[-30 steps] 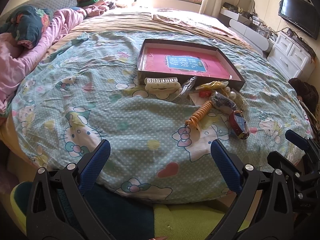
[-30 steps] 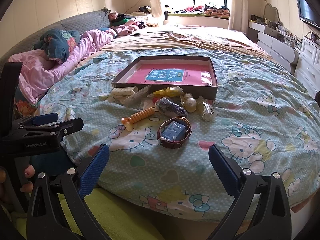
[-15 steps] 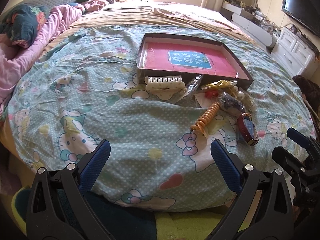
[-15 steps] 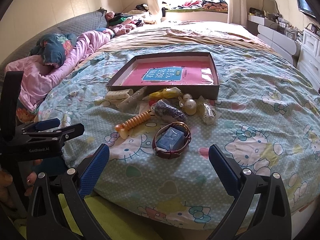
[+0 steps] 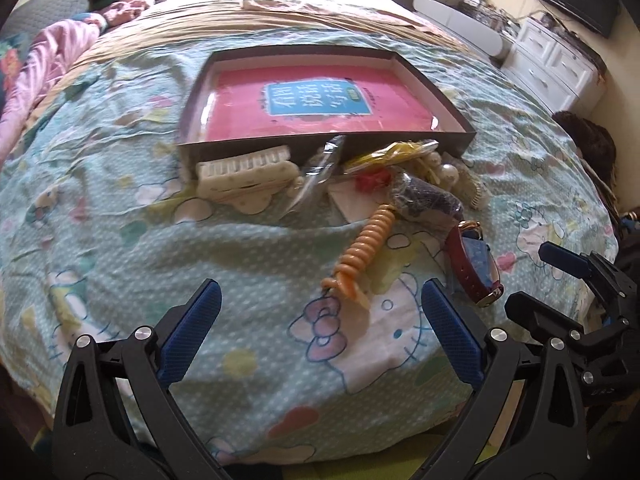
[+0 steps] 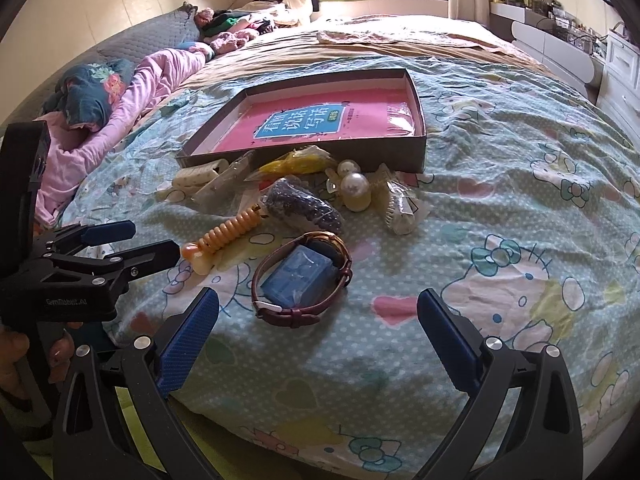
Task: Organize jewelry
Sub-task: 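Grasp the orange spiral hair tie with the left tool while the right tool grasps the brown watch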
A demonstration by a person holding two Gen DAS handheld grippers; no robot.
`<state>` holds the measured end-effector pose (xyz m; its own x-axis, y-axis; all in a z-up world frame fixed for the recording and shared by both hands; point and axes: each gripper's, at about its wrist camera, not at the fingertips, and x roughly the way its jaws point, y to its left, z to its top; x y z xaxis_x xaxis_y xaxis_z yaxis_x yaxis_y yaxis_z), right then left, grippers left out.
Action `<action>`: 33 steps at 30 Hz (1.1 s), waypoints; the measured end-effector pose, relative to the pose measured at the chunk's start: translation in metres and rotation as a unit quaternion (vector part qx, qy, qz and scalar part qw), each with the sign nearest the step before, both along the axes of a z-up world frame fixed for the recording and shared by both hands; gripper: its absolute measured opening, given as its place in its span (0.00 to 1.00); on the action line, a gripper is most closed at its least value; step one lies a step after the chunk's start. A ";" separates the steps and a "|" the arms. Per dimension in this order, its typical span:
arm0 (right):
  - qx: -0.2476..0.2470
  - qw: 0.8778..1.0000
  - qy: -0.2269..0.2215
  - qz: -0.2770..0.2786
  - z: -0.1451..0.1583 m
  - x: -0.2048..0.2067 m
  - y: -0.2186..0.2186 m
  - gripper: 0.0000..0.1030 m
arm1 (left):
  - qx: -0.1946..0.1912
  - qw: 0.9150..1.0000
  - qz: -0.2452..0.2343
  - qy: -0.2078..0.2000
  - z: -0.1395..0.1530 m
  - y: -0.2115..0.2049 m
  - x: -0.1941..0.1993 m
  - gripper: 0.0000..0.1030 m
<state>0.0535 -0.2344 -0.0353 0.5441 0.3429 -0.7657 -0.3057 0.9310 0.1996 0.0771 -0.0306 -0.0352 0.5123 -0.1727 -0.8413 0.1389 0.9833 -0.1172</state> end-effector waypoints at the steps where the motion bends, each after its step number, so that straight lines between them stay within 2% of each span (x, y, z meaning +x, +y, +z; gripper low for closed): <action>1: 0.000 1.000 0.001 -0.001 -0.001 0.001 -0.002 0.96 | 0.001 1.000 -0.008 0.002 -0.002 -0.003 0.003 0.87; 5: 0.004 1.000 0.004 -0.003 -0.004 0.005 -0.007 0.96 | 0.010 0.999 -0.033 0.016 -0.013 -0.017 0.016 0.68; 9: 0.009 1.000 0.008 0.005 -0.007 0.009 -0.007 0.96 | 0.009 0.998 -0.049 0.029 -0.023 -0.022 0.025 0.56; 11: 0.012 1.000 0.011 0.011 -0.009 0.011 -0.005 0.96 | 0.011 0.998 -0.059 0.033 -0.029 -0.025 0.027 0.45; 15: 0.020 0.999 0.018 0.033 -0.014 0.018 0.003 0.96 | 0.004 0.998 -0.060 0.034 -0.034 -0.020 0.030 0.33; 17: 0.023 0.998 0.021 0.045 -0.016 0.022 0.009 0.96 | -0.003 0.998 -0.058 0.034 -0.033 -0.015 0.031 0.23; 20: 0.024 0.997 0.025 0.063 -0.021 0.027 0.017 0.96 | -0.014 0.998 -0.057 0.035 -0.032 -0.009 0.031 0.17; 25: 0.030 0.996 0.026 0.077 -0.029 0.037 0.022 0.95 | -0.022 0.997 -0.061 0.029 -0.028 -0.008 0.029 0.16; 26: 0.038 0.996 0.033 0.079 -0.031 0.039 0.021 0.88 | -0.023 0.997 -0.062 0.026 -0.026 -0.008 0.028 0.16; 27: 0.042 0.995 0.038 0.082 -0.033 0.041 0.021 0.75 | -0.025 0.997 -0.063 0.025 -0.025 -0.008 0.028 0.16; 30: 0.044 0.995 0.037 0.084 -0.032 0.043 0.017 0.61 | -0.025 0.998 -0.063 0.017 -0.019 -0.008 0.027 0.16; 33: 0.054 0.994 0.036 0.085 -0.029 0.043 0.012 0.59 | -0.028 0.998 -0.063 0.011 -0.014 -0.005 0.027 0.16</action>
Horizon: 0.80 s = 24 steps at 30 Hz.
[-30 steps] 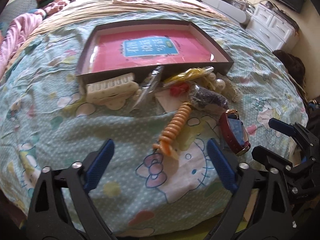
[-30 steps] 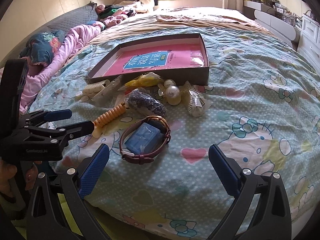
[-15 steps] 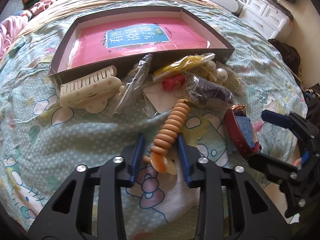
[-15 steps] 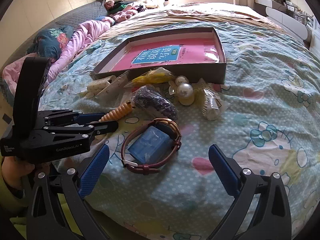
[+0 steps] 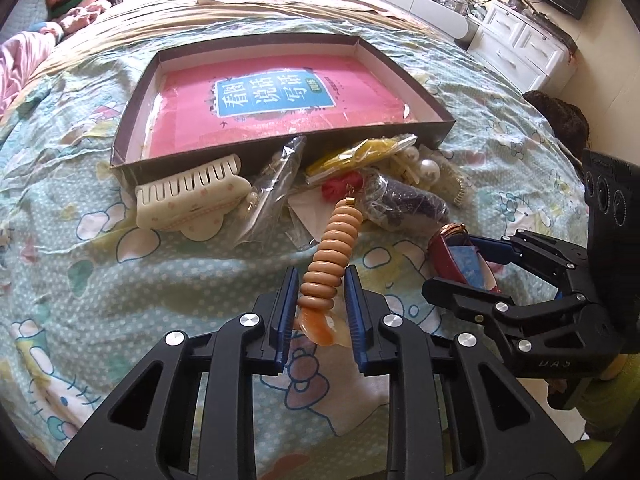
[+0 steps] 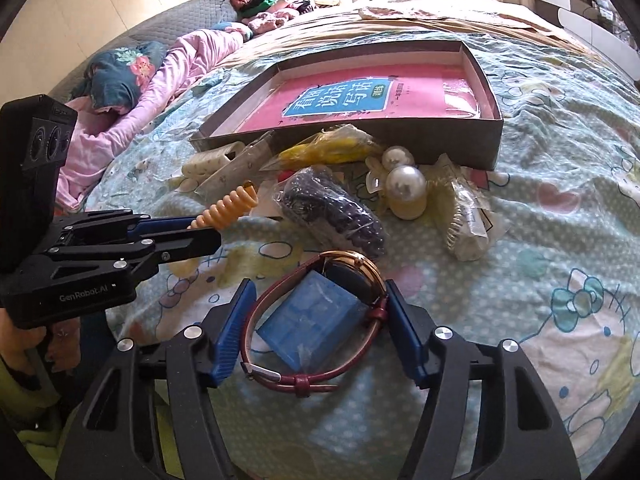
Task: Organize jewelry
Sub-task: 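Grasp the orange spiral hair tie with the left tool while the right tool grasps the brown watch, then carry the spiral tie and watch into the tray while both tools open to release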
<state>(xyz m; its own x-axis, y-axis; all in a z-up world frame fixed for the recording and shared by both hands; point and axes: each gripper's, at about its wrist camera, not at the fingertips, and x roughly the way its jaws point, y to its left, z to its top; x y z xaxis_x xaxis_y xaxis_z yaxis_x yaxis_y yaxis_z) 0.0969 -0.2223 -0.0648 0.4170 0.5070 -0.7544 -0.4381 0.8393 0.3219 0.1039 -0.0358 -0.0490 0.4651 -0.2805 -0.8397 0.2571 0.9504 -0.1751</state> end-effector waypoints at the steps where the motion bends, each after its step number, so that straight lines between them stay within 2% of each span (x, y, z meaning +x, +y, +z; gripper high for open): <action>1: 0.001 1.000 -0.003 -0.002 0.002 -0.001 -0.002 0.58 | -0.001 1.000 0.000 -0.001 0.002 0.000 0.001 0.16; 12: 0.007 0.998 -0.064 -0.022 0.041 0.002 -0.021 0.57 | -0.007 1.000 0.010 -0.023 0.024 0.008 0.009 0.16; 24: -0.003 0.992 -0.113 -0.052 0.064 0.047 -0.022 0.57 | -0.005 0.998 0.049 -0.045 0.044 0.033 0.045 0.16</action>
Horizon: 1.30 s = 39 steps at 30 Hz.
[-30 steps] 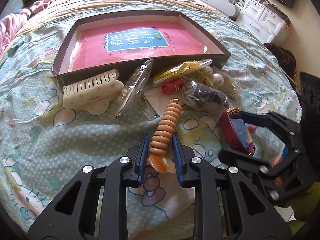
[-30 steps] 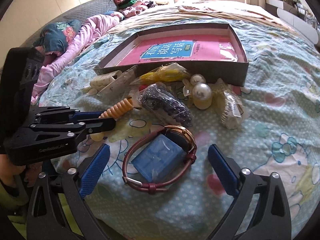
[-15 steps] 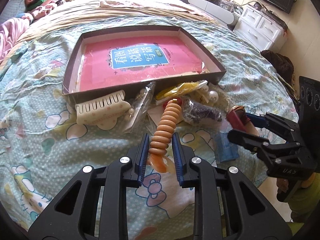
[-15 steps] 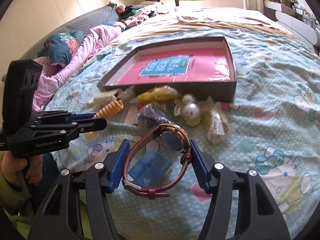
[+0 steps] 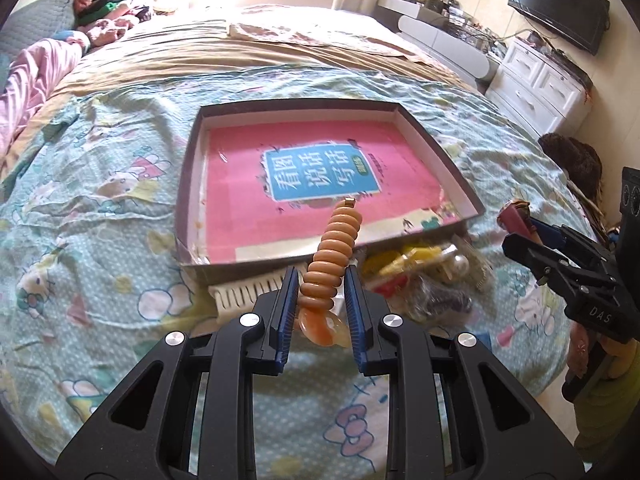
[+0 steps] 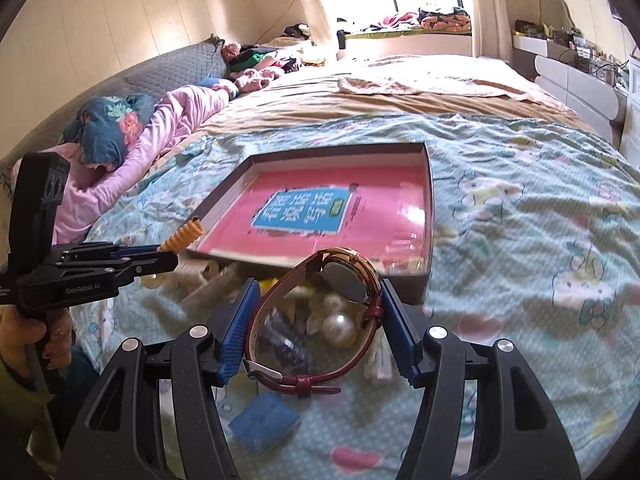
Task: Organize jewelry
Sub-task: 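Carry the spiral tie and watch into the tray while both tools open to release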
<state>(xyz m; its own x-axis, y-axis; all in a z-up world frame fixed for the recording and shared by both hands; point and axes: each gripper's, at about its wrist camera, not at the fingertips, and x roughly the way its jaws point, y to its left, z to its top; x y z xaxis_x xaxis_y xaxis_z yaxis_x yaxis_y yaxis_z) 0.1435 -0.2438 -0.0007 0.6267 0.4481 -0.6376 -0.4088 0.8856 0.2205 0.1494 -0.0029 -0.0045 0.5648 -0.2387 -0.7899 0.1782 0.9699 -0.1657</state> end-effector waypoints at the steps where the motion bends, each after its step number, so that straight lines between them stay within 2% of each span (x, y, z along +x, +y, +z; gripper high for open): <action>1: -0.003 1.000 -0.005 -0.002 0.001 0.005 0.000 0.57 | -0.001 1.000 0.001 0.000 0.000 0.001 0.003 0.16; 7: -0.013 1.000 -0.010 -0.015 0.003 0.036 0.002 0.57 | -0.003 1.000 0.014 -0.001 0.000 0.010 0.023 0.16; 22: -0.059 0.998 0.018 -0.017 -0.027 0.093 0.025 0.57 | 0.006 0.999 0.038 0.011 -0.023 0.019 0.075 0.16; 30: -0.087 0.995 0.030 -0.025 -0.041 0.108 0.035 0.57 | 0.016 0.999 0.043 0.018 -0.039 0.022 0.085 0.16; 39: -0.090 0.995 0.040 -0.032 -0.050 0.112 0.035 0.59 | 0.018 0.998 0.046 0.029 -0.050 0.025 0.088 0.16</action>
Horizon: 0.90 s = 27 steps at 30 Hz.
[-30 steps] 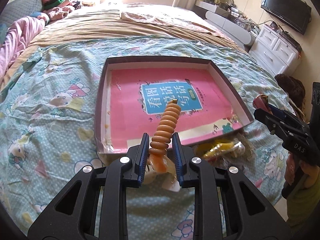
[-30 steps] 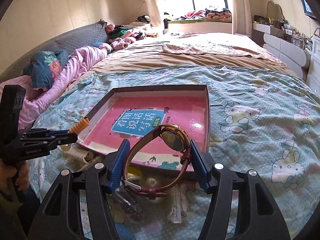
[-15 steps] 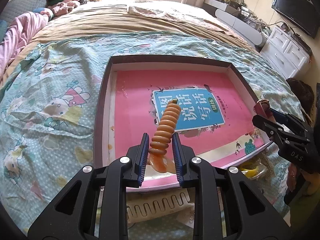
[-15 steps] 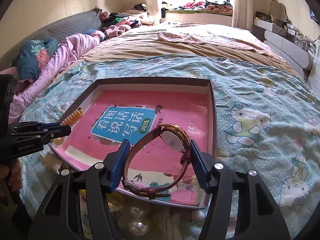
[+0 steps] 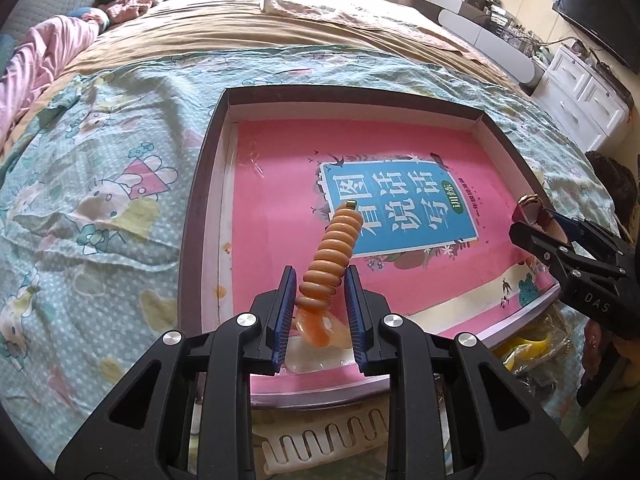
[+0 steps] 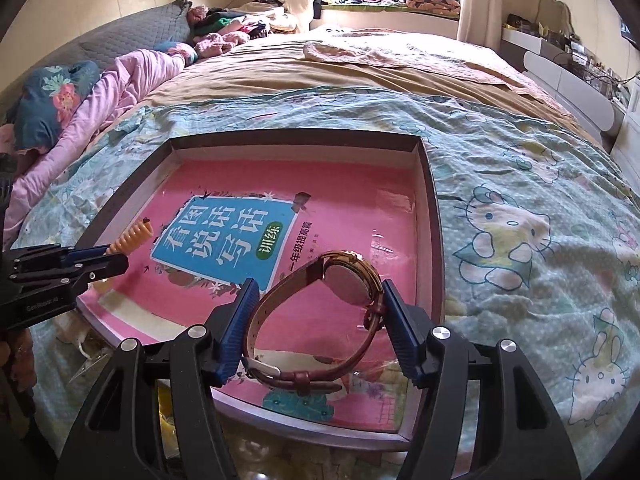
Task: Organize jewelry
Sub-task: 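Carry the spiral tie and watch into the tray while both tools open to release, then lift both open tools up and away from the tray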
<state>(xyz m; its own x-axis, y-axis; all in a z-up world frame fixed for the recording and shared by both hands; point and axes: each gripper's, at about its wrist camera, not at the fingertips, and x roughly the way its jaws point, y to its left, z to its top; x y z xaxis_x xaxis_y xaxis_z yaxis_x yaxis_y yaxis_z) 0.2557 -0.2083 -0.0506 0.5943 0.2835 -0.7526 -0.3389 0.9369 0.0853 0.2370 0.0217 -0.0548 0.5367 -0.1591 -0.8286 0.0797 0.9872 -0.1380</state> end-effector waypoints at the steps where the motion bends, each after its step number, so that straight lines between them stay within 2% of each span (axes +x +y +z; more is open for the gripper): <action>1: 0.000 1.000 -0.002 0.000 0.000 -0.001 -0.001 0.59 | 0.000 1.000 0.000 0.000 -0.001 0.000 0.000 0.16; 7: 0.016 1.000 -0.020 -0.006 0.013 -0.009 -0.010 0.69 | 0.001 1.000 -0.002 0.000 -0.001 -0.001 -0.001 0.18; 9: 0.025 0.999 -0.025 -0.012 0.018 -0.014 -0.015 0.73 | 0.003 1.000 -0.002 -0.004 0.001 -0.001 -0.002 0.26; 11: 0.034 0.999 -0.029 -0.018 0.023 -0.020 -0.021 0.74 | 0.007 1.000 0.000 -0.010 0.004 -0.002 -0.003 0.41; 15: 0.053 0.997 -0.036 -0.031 0.033 -0.032 -0.034 0.79 | 0.011 1.000 0.003 -0.020 0.012 -0.002 -0.006 0.57; 22: 0.071 0.995 -0.052 -0.048 0.050 -0.050 -0.051 0.84 | 0.022 0.998 0.015 -0.050 0.035 -0.001 -0.016 0.91; 27: 0.074 0.994 -0.061 -0.052 0.060 -0.060 -0.057 0.85 | 0.027 0.997 0.027 -0.069 0.054 0.005 -0.028 0.91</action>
<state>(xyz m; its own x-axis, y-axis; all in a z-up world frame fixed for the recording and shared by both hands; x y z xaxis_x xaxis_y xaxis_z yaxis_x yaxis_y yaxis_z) 0.1955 -0.2649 0.0097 0.7108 0.3191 -0.6268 -0.2580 0.9474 0.1896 0.2092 0.0270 -0.0005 0.6530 -0.0836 -0.7527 0.0403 0.9963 -0.0757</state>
